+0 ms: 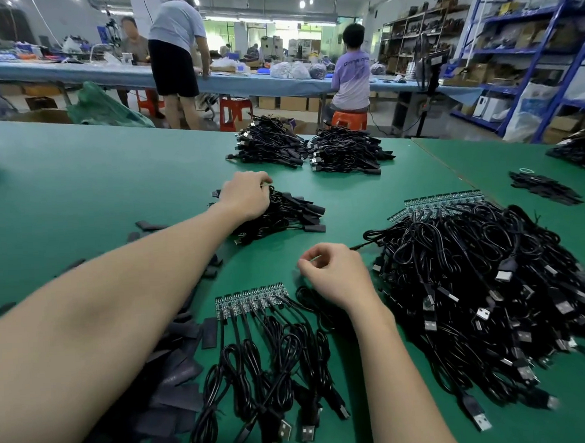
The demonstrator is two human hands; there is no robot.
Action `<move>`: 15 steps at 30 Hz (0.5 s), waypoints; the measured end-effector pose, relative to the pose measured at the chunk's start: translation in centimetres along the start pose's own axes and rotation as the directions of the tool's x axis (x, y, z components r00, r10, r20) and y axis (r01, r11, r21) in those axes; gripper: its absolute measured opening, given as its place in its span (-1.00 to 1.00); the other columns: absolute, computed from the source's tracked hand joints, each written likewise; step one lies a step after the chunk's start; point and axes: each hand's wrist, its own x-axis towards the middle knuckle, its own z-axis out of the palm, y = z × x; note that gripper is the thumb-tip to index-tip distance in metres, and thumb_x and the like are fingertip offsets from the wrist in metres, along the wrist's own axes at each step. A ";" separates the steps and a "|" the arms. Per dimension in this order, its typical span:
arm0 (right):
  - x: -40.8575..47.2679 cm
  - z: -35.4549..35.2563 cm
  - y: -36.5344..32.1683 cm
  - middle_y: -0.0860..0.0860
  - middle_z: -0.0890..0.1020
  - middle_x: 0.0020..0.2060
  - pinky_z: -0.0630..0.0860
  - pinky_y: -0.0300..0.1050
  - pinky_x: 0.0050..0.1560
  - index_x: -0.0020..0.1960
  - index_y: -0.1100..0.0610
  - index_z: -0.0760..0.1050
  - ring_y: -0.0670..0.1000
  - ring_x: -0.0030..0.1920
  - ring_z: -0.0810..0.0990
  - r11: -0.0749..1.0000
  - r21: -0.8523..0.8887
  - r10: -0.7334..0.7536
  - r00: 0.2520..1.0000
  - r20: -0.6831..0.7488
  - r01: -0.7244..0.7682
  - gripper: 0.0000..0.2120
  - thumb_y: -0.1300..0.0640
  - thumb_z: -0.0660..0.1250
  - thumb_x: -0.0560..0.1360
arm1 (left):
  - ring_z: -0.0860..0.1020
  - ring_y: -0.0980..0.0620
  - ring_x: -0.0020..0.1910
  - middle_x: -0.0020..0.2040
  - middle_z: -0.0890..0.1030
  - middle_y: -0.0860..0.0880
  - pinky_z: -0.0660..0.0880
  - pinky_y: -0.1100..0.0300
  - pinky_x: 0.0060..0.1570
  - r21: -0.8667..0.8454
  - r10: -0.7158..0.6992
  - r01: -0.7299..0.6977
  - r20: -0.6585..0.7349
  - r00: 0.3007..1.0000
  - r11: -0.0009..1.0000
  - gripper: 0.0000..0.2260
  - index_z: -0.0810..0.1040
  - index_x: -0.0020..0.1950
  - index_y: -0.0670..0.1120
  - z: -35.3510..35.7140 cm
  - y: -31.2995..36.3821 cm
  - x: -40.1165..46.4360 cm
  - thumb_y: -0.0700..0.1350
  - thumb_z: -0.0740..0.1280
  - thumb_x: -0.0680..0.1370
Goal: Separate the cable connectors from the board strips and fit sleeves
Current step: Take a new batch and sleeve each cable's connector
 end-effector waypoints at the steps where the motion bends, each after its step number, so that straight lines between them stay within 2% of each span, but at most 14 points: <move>1: 0.1 0.0 0.0 -0.23 0.64 -0.30 0.55 -0.12 0.00 -0.17 -0.12 0.60 -0.07 -0.10 0.64 1.000 -0.017 -0.010 1.000 0.007 0.010 -0.91 -0.08 0.40 0.49 | 0.43 -0.13 0.39 0.38 0.54 -0.09 0.37 -0.04 0.37 -0.042 0.006 -0.009 -0.069 0.998 0.999 -0.70 0.53 0.38 -0.04 -0.2 0.1 -0.8 -0.09 0.23 0.66; 3: 0.2 0.0 -0.1 -0.22 0.64 -0.30 0.57 -0.12 0.02 -0.20 -0.13 0.60 -0.09 -0.11 0.64 0.999 -0.023 -0.031 0.999 0.036 0.032 -0.90 -0.08 0.41 0.48 | 0.44 -0.13 0.32 0.29 0.57 -0.10 0.39 -0.05 0.31 -0.110 0.022 -0.045 -0.203 0.979 0.993 -0.73 0.53 0.31 -0.05 -0.7 0.5 -3.4 -0.08 0.27 0.63; 5: 0.2 0.0 -0.4 -0.21 0.65 -0.29 0.58 -0.11 0.03 -0.21 -0.13 0.60 -0.10 -0.11 0.64 0.998 -0.014 -0.053 0.996 0.072 0.054 -0.90 -0.06 0.43 0.48 | 0.50 -0.10 0.16 0.12 0.60 -0.07 0.48 0.00 0.14 -0.125 0.029 -0.058 -0.223 0.974 0.991 -0.84 0.57 0.16 -0.04 -1.2 1.0 -6.6 -0.08 0.28 0.60; 7: 0.0 0.0 -0.7 -0.19 0.66 -0.27 0.57 -0.12 0.02 -0.20 -0.13 0.60 -0.11 -0.10 0.64 0.997 -0.017 -0.069 0.993 0.099 0.071 -0.90 -0.05 0.43 0.49 | 0.53 -0.04 0.04 0.04 0.60 -0.02 0.51 0.05 0.01 -0.026 0.039 -0.041 -0.083 0.996 0.999 -0.88 0.59 0.05 0.03 -1.4 1.2 -9.5 -0.05 0.26 0.60; 9: -0.1 -0.2 -1.0 -0.16 0.70 -0.23 0.56 -0.13 0.01 -0.17 -0.13 0.62 -0.12 -0.09 0.64 0.997 -0.001 -0.073 0.990 0.122 0.074 -0.92 -0.05 0.42 0.50 | 0.56 -0.04 0.03 0.10 0.61 -0.03 0.56 0.00 0.07 0.094 -0.019 0.005 0.147 0.989 0.996 -0.84 0.59 0.09 0.02 -1.6 1.5 -11.4 -0.01 0.23 0.62; 11: -0.3 -0.5 -1.2 -0.09 0.74 -0.18 0.57 -0.14 -0.01 -0.11 -0.09 0.65 -0.11 -0.14 0.64 0.996 0.056 -0.072 0.987 0.142 0.065 -0.94 -0.03 0.42 0.51 | 0.58 -0.08 0.07 0.16 0.61 -0.07 0.56 -0.02 0.16 0.191 -0.090 0.024 0.345 0.934 0.981 -0.79 0.56 0.16 0.00 -1.6 1.8 -12.5 0.04 0.22 0.63; 13: -0.4 -0.8 -1.3 -0.05 0.75 -0.19 0.55 -0.17 -0.11 -0.09 -0.06 0.66 -0.15 -0.30 0.57 0.992 0.111 -0.068 0.985 0.158 0.051 -0.95 0.00 0.42 0.52 | 0.57 -0.08 0.10 0.17 0.59 -0.07 0.54 0.01 0.18 0.199 -0.101 0.015 0.427 0.898 0.980 -0.79 0.54 0.14 0.02 -1.6 2.1 -12.8 0.09 0.24 0.62; 15: -0.6 -1.0 -1.3 -0.08 0.75 -0.22 0.49 -0.21 -0.19 -0.09 -0.06 0.66 -0.22 -0.41 0.51 0.989 0.140 -0.065 0.981 0.180 0.040 -0.95 0.01 0.43 0.53 | 0.56 -0.03 0.06 0.10 0.58 -0.02 0.52 0.09 0.12 0.148 -0.084 0.017 0.457 0.885 0.989 -0.84 0.53 0.07 0.06 -1.8 2.0 -12.9 0.10 0.26 0.61</move>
